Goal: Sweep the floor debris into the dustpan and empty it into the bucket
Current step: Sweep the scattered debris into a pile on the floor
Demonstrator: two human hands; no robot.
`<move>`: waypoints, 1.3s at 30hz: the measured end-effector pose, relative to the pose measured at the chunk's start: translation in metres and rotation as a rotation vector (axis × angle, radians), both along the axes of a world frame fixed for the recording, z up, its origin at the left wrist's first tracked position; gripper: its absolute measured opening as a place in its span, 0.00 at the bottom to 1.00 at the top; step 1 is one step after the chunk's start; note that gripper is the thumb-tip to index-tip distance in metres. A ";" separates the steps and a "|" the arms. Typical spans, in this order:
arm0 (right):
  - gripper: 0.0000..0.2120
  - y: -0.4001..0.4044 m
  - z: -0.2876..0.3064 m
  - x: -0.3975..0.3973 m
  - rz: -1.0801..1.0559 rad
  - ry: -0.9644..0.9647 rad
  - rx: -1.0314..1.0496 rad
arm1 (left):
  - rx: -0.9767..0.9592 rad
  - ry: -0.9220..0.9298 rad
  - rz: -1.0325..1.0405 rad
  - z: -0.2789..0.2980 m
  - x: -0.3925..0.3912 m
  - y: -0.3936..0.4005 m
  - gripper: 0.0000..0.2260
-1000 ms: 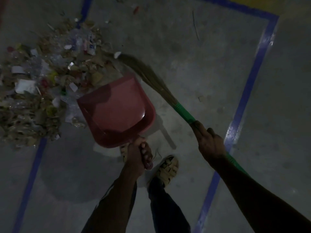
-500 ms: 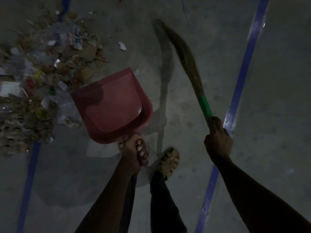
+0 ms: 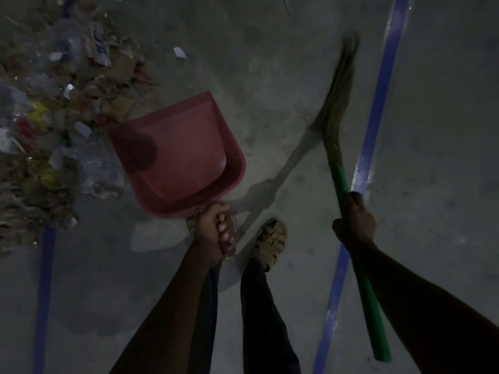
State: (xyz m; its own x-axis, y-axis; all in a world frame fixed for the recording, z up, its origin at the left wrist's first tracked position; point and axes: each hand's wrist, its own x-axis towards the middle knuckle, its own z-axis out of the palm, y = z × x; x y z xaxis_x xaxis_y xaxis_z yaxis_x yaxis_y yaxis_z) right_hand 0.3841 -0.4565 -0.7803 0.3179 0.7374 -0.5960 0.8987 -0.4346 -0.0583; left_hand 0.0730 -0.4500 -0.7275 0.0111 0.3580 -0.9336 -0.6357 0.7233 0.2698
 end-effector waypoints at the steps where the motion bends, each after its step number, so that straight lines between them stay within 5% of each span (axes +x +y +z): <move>1: 0.30 -0.003 -0.002 -0.005 0.003 0.023 0.008 | -0.006 0.008 -0.018 -0.003 -0.001 -0.005 0.15; 13: 0.33 -0.002 -0.013 -0.066 0.212 0.311 0.217 | -0.025 -0.030 -0.006 -0.010 0.008 -0.026 0.17; 27: 0.30 -0.050 -0.004 0.037 -0.348 -0.003 0.145 | -0.037 -0.040 -0.039 -0.006 0.022 -0.019 0.21; 39: 0.33 -0.027 -0.025 -0.066 -0.080 0.261 0.065 | 0.006 -0.064 -0.042 -0.011 0.011 -0.032 0.16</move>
State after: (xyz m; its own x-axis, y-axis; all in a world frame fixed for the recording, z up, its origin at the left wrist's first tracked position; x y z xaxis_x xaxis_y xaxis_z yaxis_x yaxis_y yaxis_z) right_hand 0.3185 -0.4830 -0.8053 0.2185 0.7557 -0.6174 0.8129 -0.4910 -0.3133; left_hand 0.0844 -0.4825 -0.7390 0.0855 0.3619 -0.9283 -0.6212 0.7478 0.2343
